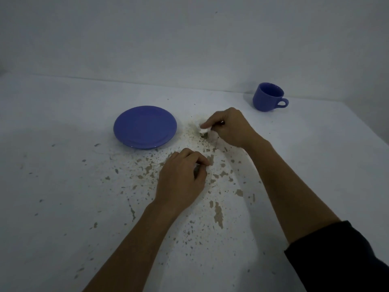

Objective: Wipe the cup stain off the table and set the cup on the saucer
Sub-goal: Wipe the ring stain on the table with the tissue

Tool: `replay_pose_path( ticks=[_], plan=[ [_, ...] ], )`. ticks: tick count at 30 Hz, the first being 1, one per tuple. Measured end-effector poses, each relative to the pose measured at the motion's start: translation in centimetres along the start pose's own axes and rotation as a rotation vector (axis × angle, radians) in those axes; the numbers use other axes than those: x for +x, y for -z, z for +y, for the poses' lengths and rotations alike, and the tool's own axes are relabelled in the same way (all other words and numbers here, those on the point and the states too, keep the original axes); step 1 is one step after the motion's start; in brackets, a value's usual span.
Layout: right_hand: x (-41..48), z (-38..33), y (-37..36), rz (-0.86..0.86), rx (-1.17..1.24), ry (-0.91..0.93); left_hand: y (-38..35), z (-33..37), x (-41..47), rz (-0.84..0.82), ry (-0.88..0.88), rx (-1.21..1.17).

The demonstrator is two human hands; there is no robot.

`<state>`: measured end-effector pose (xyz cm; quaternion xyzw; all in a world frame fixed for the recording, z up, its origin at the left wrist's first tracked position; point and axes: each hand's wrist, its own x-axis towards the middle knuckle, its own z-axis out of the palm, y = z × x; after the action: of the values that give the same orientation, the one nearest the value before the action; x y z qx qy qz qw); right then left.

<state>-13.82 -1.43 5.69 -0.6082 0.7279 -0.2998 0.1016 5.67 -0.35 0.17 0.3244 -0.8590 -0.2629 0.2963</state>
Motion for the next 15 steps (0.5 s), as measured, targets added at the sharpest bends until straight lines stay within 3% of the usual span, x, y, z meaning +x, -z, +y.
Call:
replay_pose_path(
  ticks=[2,8,12,15],
  plan=[
    [0.7,-0.7,-1.2,0.072,-0.012,-0.006,0.0,0.0,0.0,-0.004,0.003,0.0],
    [-0.1,-1.0,-2.1,-0.095,-0.187,0.108,-0.2,-0.2,0.0,0.001,0.004,-0.001],
    [-0.9,-0.9,-0.6,-0.214,-0.229,0.064,-0.2,-0.2,0.0,-0.008,0.014,0.009],
    [-1.1,-0.7,0.1,-0.209,0.025,-0.103,-0.1,-0.1,0.0,-0.004,0.014,0.008]
  ],
)
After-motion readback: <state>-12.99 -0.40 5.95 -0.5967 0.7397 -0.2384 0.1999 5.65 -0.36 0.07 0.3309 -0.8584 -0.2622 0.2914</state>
